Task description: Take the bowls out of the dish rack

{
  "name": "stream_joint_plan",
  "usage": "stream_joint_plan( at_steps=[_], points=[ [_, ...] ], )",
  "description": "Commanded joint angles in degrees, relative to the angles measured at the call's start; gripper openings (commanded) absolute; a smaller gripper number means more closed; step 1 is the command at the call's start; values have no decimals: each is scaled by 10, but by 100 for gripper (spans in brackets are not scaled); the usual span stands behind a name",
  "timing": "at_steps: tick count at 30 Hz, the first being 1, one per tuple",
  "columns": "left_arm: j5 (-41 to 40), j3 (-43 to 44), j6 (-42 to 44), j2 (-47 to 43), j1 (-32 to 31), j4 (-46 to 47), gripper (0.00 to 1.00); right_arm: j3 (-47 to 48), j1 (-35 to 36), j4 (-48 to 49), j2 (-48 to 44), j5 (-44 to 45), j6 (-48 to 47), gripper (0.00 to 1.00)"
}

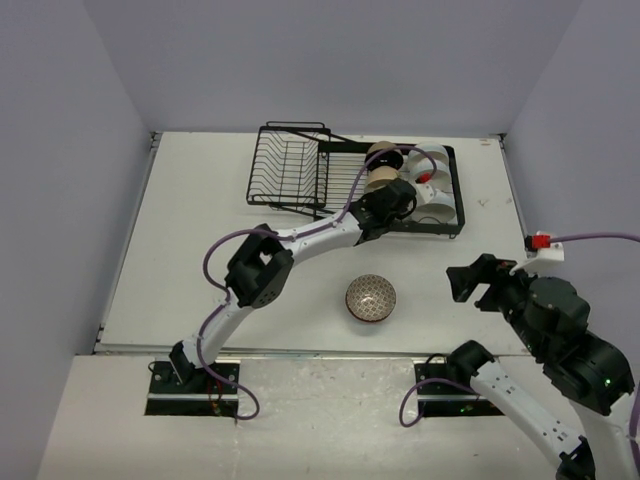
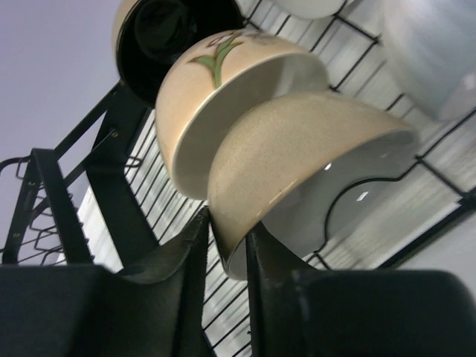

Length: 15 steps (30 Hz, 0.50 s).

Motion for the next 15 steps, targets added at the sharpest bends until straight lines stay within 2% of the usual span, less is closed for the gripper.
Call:
stream_joint_plan(
  at_steps=[1, 6, 15],
  points=[
    [11, -13, -10, 7, 2, 28, 21, -9, -1, 24, -3, -5, -15, 87],
    [19, -22, -14, 7, 1, 31, 1, -4, -1, 24, -5, -7, -17, 87],
    [-43, -56, -13, -2, -18, 83, 0, -10, -1, 29, -10, -14, -19, 87]
  ],
)
